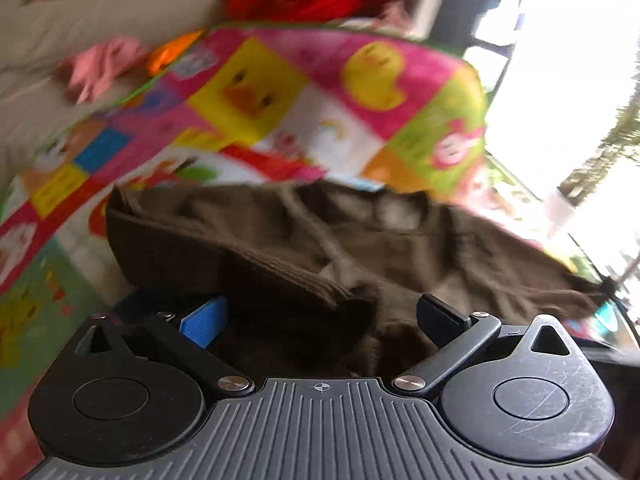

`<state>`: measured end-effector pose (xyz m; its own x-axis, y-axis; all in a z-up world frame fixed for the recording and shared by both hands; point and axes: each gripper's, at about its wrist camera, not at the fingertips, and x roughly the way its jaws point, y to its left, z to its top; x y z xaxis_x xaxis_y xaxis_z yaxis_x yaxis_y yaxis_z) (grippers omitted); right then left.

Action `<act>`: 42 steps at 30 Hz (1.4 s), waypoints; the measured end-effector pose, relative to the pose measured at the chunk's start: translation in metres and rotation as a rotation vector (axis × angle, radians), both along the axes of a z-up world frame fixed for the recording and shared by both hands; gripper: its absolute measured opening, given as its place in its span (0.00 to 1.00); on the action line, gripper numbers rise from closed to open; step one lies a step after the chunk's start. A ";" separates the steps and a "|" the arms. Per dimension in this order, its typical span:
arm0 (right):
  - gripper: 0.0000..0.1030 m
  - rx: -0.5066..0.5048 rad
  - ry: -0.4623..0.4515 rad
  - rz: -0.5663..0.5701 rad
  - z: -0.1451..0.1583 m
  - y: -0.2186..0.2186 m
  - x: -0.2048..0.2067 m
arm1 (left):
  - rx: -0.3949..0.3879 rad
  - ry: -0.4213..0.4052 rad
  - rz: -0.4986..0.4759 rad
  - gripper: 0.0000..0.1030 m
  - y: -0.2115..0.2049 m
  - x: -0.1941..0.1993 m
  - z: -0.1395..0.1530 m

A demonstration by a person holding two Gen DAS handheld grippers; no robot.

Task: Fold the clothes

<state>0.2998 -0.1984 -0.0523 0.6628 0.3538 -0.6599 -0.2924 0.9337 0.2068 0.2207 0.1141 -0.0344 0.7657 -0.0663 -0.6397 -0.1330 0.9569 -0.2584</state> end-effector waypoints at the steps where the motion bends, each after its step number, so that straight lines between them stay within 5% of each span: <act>1: 1.00 -0.015 -0.016 0.003 -0.001 0.002 -0.003 | 0.011 0.022 0.028 0.97 -0.001 0.007 -0.006; 4: 1.00 -0.035 -0.041 0.010 -0.002 0.005 -0.007 | 0.130 0.002 0.030 0.77 -0.008 0.005 -0.010; 11: 1.00 0.030 -0.028 0.020 0.000 -0.009 -0.007 | 0.101 -0.014 0.049 0.09 0.030 -0.005 0.004; 17: 1.00 0.033 -0.030 0.020 0.000 -0.009 -0.007 | 0.143 -0.164 -0.011 0.05 0.026 0.002 0.068; 19: 1.00 0.029 -0.030 0.020 0.000 -0.008 -0.008 | 0.141 -0.232 -0.062 0.05 0.014 0.008 0.089; 22: 1.00 0.028 -0.026 0.025 0.002 -0.009 -0.007 | 0.039 -0.283 -0.166 0.05 0.000 0.015 0.105; 25: 1.00 0.024 -0.025 0.046 0.008 -0.010 -0.007 | -0.168 -0.254 -0.289 0.20 0.000 0.023 0.100; 28: 1.00 0.001 -0.145 0.082 0.034 -0.001 -0.022 | -0.184 -0.271 -0.239 0.49 0.012 0.017 0.096; 31: 0.95 0.036 -0.223 0.159 0.064 0.022 -0.031 | -0.164 -0.269 -0.136 0.67 0.039 0.004 0.089; 34: 0.69 0.119 -0.144 0.272 0.074 0.064 -0.017 | -0.104 -0.244 -0.021 0.82 0.064 -0.011 0.078; 36: 0.68 0.143 -0.081 0.326 0.068 0.100 -0.002 | -0.046 -0.231 0.048 0.91 0.081 -0.018 0.071; 42: 0.61 0.081 0.038 0.414 0.022 0.185 0.035 | 0.036 -0.183 0.100 0.95 0.107 -0.042 0.056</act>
<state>0.3344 -0.0136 -0.0301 0.4295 0.6365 -0.6405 -0.6297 0.7195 0.2928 0.1784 0.2207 0.0216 0.8709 0.0361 -0.4902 -0.1817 0.9503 -0.2527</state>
